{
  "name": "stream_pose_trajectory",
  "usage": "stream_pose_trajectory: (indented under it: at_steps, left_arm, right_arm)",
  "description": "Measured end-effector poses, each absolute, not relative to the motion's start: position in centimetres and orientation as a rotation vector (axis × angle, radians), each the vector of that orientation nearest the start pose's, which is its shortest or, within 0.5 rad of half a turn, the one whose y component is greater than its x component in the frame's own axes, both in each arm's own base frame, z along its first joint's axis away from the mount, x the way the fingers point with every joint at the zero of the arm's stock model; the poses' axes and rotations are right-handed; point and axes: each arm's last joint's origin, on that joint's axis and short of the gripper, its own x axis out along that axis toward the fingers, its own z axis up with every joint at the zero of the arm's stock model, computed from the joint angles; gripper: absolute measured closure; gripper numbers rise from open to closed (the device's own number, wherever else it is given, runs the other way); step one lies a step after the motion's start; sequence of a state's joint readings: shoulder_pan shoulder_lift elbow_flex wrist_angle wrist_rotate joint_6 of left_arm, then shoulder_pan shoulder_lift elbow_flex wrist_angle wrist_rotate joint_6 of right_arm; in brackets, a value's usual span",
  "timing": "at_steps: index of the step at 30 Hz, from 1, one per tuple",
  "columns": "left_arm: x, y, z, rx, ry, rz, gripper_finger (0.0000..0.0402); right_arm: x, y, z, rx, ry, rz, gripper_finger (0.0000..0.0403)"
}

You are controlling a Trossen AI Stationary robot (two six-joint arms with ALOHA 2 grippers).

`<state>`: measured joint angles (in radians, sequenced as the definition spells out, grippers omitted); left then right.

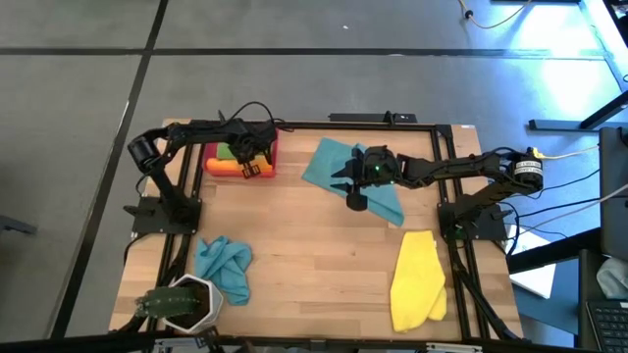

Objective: Roll microfiber towels into tight, uniform cylinder then place into a basket
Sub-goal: Fold the right blue microfiber towel

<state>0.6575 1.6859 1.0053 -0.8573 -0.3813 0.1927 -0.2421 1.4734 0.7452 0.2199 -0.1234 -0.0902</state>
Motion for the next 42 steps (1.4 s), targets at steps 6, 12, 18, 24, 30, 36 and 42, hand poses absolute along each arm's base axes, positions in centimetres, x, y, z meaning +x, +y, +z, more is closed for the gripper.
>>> stream_pose_trajectory:
  at_steps: [6, 12, 18, 24, 30, 36, 42]
  left_arm:
    - [22.3, 17.5, 20.1, -0.083, 1.565, 0.7, 0.0401]
    - [22.5, 14.4, 26.7, -0.02, 1.243, 0.707, 0.0401]
    - [23.5, 9.1, 28.6, -0.039, 0.964, 0.511, 0.0401]
    - [26.5, 1.9, 28.7, 0.093, 0.568, 0.279, 0.0401]
    - [27.0, -3.9, 29.9, 0.194, 0.374, 0.136, 0.0401]
    - [27.0, -7.8, 29.9, 0.233, 0.303, 0.079, 0.0401]
    - [26.6, -9.0, 28.4, 0.294, 0.31, 0.114, 0.0401]
  right_arm:
    - [29.3, -7.0, 20.1, 0.006, 0.506, -0.098, 0.025]
    - [29.2, -7.0, 19.9, 0.016, 0.527, -0.098, 0.025]
    - [29.2, -6.8, 19.9, 0.016, 0.529, -0.087, 0.025]
    - [29.5, -5.1, 20.5, -0.035, 0.491, 0.016, 0.025]
    - [27.8, -3.1, 22.2, -0.021, 0.532, 0.066, 0.0251]
    - [26.3, -0.1, 24.0, -0.073, 0.526, 0.057, 0.0251]
    - [24.1, 2.7, 26.0, -0.114, 0.485, 0.018, 0.0251]
